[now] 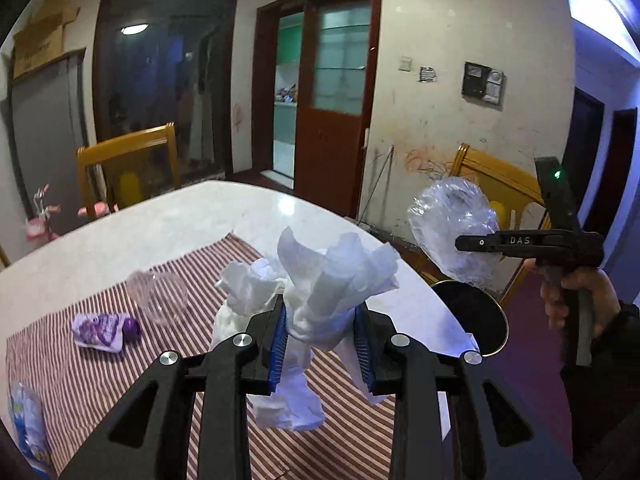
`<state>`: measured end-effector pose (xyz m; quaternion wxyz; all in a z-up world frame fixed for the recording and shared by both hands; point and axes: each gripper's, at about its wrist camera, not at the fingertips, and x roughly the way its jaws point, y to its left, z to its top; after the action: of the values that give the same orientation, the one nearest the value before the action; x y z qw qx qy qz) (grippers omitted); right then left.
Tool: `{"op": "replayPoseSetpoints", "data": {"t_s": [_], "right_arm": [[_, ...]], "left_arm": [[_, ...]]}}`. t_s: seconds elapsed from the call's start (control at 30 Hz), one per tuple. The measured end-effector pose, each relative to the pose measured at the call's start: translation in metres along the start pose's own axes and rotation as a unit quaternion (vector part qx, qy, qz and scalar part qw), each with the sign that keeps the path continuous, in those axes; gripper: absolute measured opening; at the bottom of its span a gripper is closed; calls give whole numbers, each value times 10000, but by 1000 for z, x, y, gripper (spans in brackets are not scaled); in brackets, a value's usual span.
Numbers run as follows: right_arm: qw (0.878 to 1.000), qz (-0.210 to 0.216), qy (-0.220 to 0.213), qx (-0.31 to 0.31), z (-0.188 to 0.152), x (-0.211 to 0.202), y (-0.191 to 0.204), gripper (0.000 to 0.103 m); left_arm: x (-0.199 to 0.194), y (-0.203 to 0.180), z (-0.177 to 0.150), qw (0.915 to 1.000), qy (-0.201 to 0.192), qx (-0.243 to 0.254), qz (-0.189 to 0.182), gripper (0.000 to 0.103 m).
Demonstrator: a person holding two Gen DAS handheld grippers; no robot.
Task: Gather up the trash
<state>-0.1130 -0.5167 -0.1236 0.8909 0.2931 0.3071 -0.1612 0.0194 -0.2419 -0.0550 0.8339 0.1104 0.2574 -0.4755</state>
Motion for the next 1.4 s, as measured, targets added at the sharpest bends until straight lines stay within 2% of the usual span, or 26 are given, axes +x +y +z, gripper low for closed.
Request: {"op": "replayPoseSetpoints", "data": {"t_s": [0.1,0.17,0.33,0.43,0.47,0.5,0.57,0.73,0.87,0.93,1.03,1.17,1.27,1.4], "right_arm": [[10000,30,80,22,-4,7,0,22],[9998,125,165,-13,-7,13,4,22],[9984,401,333,-204,-13,21,22,22],[9975,508,393,-278,-15,25,33,22],[9973,537,405,-305,-15,25,36,22],[9970,563,412,-329,-16,24,38,22],[9966,598,425,-369,-17,25,43,22],[9958,676,460,-414,-19,27,52,22],[9953,733,442,-462,-18,24,55,22],[9952,741,444,-464,-18,23,56,22],[9953,743,422,-449,-18,23,54,22],[9956,733,423,-398,-19,24,49,22],[9957,737,423,-367,-18,24,43,22],[9956,757,453,-308,-18,27,41,22]], "left_arm": [[-1,1,-1,9999,100,71,54,33],[9,5,-10,9993,335,64,140,34],[40,24,-57,9945,999,-128,294,34],[48,34,-79,9920,1180,-301,332,36],[48,35,-87,9908,1251,-357,376,46],[47,35,-89,9904,1272,-377,379,61],[39,30,-93,9910,1221,-402,382,76],[36,23,-95,9912,1221,-434,265,77],[48,15,-102,9892,1406,-382,148,76],[49,8,-101,9905,1336,-313,61,76],[44,-10,-89,9936,1089,-119,-264,77],[43,-14,-77,9950,937,-81,-327,77],[26,-17,-63,9974,590,-108,-388,77],[41,-15,-64,9956,902,45,-232,77]]}}
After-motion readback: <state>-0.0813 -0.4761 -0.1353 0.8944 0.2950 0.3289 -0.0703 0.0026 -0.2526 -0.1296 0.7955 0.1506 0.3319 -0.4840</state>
